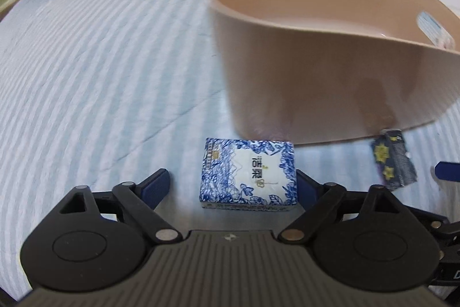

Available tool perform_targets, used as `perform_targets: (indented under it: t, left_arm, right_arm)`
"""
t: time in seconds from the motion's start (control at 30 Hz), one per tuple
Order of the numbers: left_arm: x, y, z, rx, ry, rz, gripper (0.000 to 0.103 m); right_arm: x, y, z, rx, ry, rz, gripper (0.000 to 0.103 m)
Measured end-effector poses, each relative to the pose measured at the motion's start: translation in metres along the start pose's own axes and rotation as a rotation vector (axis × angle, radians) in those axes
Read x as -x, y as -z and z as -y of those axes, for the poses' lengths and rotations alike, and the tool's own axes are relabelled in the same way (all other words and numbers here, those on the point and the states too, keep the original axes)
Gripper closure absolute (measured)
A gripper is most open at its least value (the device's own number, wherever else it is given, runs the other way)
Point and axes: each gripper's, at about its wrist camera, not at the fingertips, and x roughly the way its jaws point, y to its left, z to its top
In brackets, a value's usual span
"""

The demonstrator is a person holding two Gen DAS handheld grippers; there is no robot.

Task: Organize objects
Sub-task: 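Grasp the blue-and-white box with the left tool while the right tool grasps the dark card pack, then lift both boxes over the basket and release them inside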

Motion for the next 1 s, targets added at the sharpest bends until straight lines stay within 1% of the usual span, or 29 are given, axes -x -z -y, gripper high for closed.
perform_targets:
  t: [0.1,0.2,0.23,0.27,0.3,0.33,0.37,0.4,0.43,0.47,0.6,0.7,0.9,1.0]
  left_arm:
    - [-0.003,0.001,-0.01,0.036,0.034,-0.001,0.011]
    - [-0.003,0.005,-0.01,0.021,0.04,0.019,0.012]
    - [-0.003,0.005,-0.01,0.015,0.047,0.025,0.016]
    - [-0.003,0.006,-0.01,0.009,0.059,0.028,0.024]
    - [-0.002,0.007,-0.01,0.004,0.07,0.03,0.03]
    - [0.0,0.007,-0.009,0.001,0.074,0.034,0.038]
    - [0.002,0.007,-0.009,0.0,0.071,0.037,0.038]
    - [0.004,0.008,-0.008,-0.001,0.072,0.038,0.038]
    - [0.005,0.009,-0.007,0.0,0.072,0.037,0.038]
    - [0.006,0.011,-0.007,0.001,0.071,0.036,0.038]
    - [0.014,0.017,-0.002,-0.023,0.056,0.03,0.038]
    - [0.026,0.021,0.002,-0.041,0.072,0.043,0.038]
    - [0.061,0.025,0.022,-0.098,0.088,0.101,0.038]
    - [0.08,0.028,0.02,-0.116,0.096,0.135,0.038]
  right_arm:
    - [-0.009,-0.004,-0.005,0.004,0.012,0.006,0.013]
    - [-0.016,-0.006,-0.006,-0.004,0.012,0.02,0.018]
    - [-0.017,-0.006,-0.006,-0.002,0.016,0.025,0.021]
    - [-0.019,-0.006,-0.008,0.009,0.024,0.028,0.026]
    - [-0.019,-0.005,-0.009,0.024,0.033,0.031,0.032]
    - [-0.019,-0.005,-0.011,0.043,0.05,0.035,0.043]
    - [-0.018,-0.004,-0.014,0.062,0.061,0.042,0.055]
    - [-0.018,-0.004,-0.015,0.07,0.058,0.043,0.06]
    - [-0.017,-0.004,-0.015,0.071,0.049,0.042,0.074]
    - [-0.016,-0.003,-0.015,0.069,0.04,0.041,0.082]
    - [-0.01,0.0,-0.016,0.069,0.034,0.047,0.082]
    - [0.001,0.004,-0.014,0.058,0.031,0.062,0.082]
    - [0.037,0.013,-0.008,0.054,0.051,0.116,0.082]
    - [0.056,0.009,-0.005,0.043,0.05,0.156,0.082]
